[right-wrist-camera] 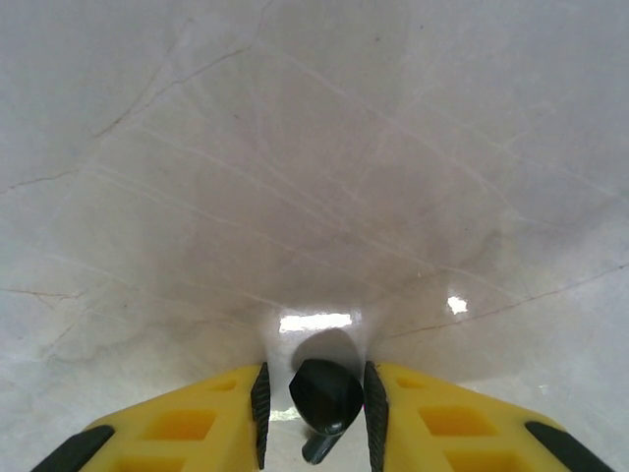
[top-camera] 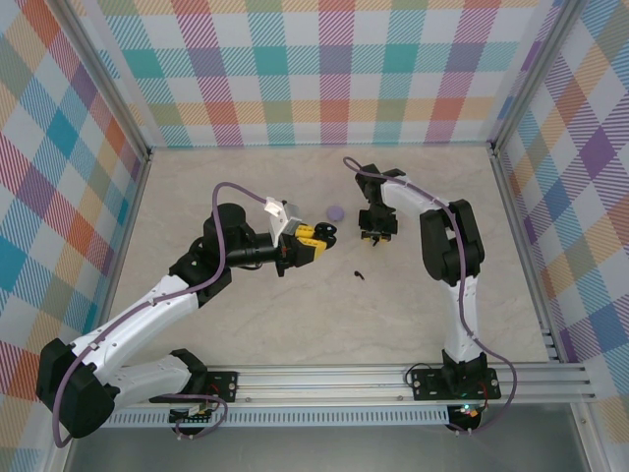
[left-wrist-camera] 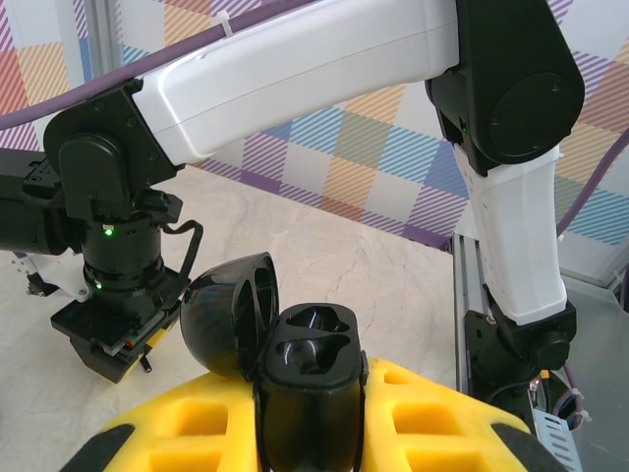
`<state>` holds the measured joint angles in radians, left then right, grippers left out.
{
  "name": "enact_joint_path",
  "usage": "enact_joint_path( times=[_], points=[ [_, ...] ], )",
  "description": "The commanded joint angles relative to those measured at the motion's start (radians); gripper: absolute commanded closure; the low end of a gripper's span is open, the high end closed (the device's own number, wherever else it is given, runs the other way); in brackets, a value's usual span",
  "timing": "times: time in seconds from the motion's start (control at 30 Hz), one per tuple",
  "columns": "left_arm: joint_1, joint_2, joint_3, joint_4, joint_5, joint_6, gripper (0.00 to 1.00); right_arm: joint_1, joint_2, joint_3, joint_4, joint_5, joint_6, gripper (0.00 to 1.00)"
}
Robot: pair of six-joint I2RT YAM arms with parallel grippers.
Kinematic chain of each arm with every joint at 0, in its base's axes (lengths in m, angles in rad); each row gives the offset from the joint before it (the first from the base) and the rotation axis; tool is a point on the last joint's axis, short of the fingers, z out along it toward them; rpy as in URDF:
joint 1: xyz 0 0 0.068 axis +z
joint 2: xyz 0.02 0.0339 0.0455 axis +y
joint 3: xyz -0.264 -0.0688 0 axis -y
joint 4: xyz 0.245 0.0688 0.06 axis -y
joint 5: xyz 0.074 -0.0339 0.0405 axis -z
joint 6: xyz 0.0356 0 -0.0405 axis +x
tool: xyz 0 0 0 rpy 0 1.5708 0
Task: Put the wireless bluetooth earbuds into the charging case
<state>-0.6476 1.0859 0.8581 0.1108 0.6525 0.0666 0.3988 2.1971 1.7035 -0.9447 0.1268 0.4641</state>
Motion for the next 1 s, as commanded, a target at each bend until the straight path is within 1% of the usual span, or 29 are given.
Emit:
enact_joint_path(
  times=[0.0, 0.13, 0.33, 0.43, 0.63, 0.8, 0.97],
  points=[
    [-0.018, -0.001, 0.021, 0.026, 0.005, -0.011, 0.92, -0.005, 0.032, 0.027, -0.020, 0.013, 0.011, 0.67],
    [-0.018, 0.000, 0.019, 0.025, 0.005, -0.011, 0.92, -0.004, 0.045, 0.027, -0.022, 0.004, 0.003, 0.69],
    [-0.018, -0.002, 0.018, 0.027, 0.007, -0.013, 0.92, -0.003, 0.059, 0.014, -0.007, -0.030, -0.055, 0.75],
    [-0.018, -0.003, 0.016, 0.026, 0.007, -0.014, 0.92, 0.001, 0.047, -0.006, 0.016, -0.050, -0.116, 0.77],
    [-0.017, -0.004, 0.015, 0.026, 0.006, -0.013, 0.92, 0.020, 0.011, -0.047, 0.039, -0.081, -0.301, 0.79],
    [-0.018, 0.000, 0.014, 0.028, 0.005, -0.013, 0.92, 0.041, -0.041, -0.095, 0.060, -0.136, -0.447, 0.79],
    [-0.019, 0.002, 0.014, 0.031, 0.005, -0.012, 0.92, 0.051, -0.048, -0.102, 0.037, -0.158, -0.517, 0.78]
  ],
)
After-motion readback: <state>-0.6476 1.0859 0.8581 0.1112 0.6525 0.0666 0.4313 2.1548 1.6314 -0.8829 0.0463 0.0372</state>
